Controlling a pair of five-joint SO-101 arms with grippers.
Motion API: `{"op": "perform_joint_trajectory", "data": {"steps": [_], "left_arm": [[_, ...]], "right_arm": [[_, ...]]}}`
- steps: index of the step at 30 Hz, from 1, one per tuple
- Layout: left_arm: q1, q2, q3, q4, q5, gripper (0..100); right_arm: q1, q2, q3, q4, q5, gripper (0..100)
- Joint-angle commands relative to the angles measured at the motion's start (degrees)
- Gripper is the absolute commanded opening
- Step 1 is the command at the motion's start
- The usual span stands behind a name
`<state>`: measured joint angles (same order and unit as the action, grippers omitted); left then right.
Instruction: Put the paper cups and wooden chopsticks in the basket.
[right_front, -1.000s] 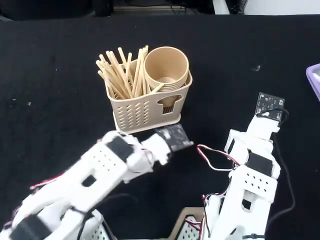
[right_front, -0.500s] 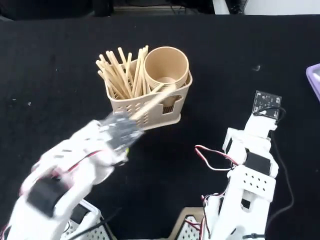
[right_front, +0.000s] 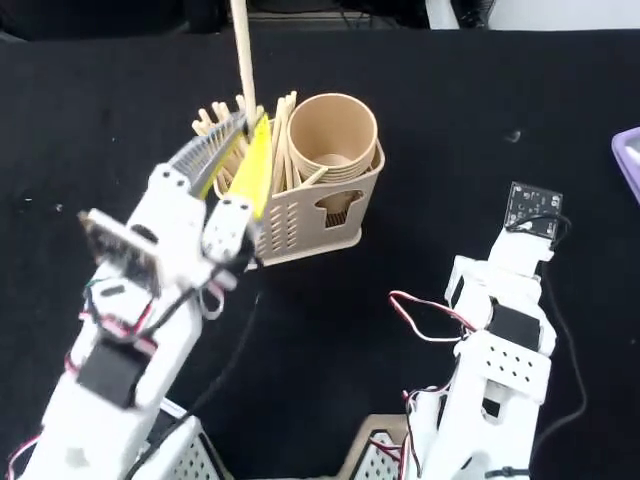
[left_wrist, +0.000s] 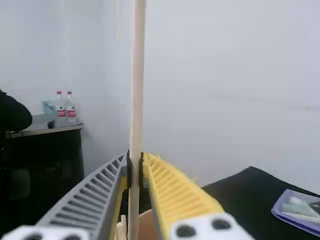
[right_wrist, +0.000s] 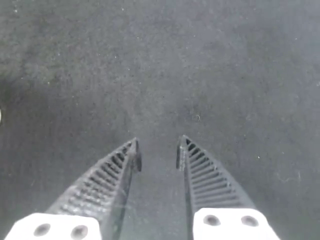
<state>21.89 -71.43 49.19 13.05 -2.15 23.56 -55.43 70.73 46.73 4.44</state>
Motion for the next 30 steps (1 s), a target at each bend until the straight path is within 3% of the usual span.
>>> {"op": "perform_joint_trajectory", "data": {"steps": [1, 5, 12, 19, 25, 30], "left_arm": [[-3.82, 10.99, -1.71, -8.62, 0.97, 3], [-4.35, 18.64, -3.74, -9.05, 0.97, 3], [-5.23, 20.92, 0.48, -9.23, 1.41, 3], [-15.43, 20.92, 1.89, -8.97, 25.49, 3], [-15.87, 20.92, 1.63, -8.26, 22.15, 11], [-15.87, 20.84, -5.58, 2.81, 22.15, 11]], "right_arm": [[-0.79, -0.31, -0.22, -1.32, -0.35, 12.9], [-0.79, -0.31, -0.22, -1.32, -0.35, 12.9], [-0.79, -0.31, -0.22, -1.32, -0.35, 12.9], [-0.79, -0.22, -0.04, -1.32, -0.35, 12.9], [-3.78, -0.31, 0.48, -1.32, 0.09, 13.0], [-4.13, -0.22, 0.48, -1.32, 0.18, 13.0]]}}
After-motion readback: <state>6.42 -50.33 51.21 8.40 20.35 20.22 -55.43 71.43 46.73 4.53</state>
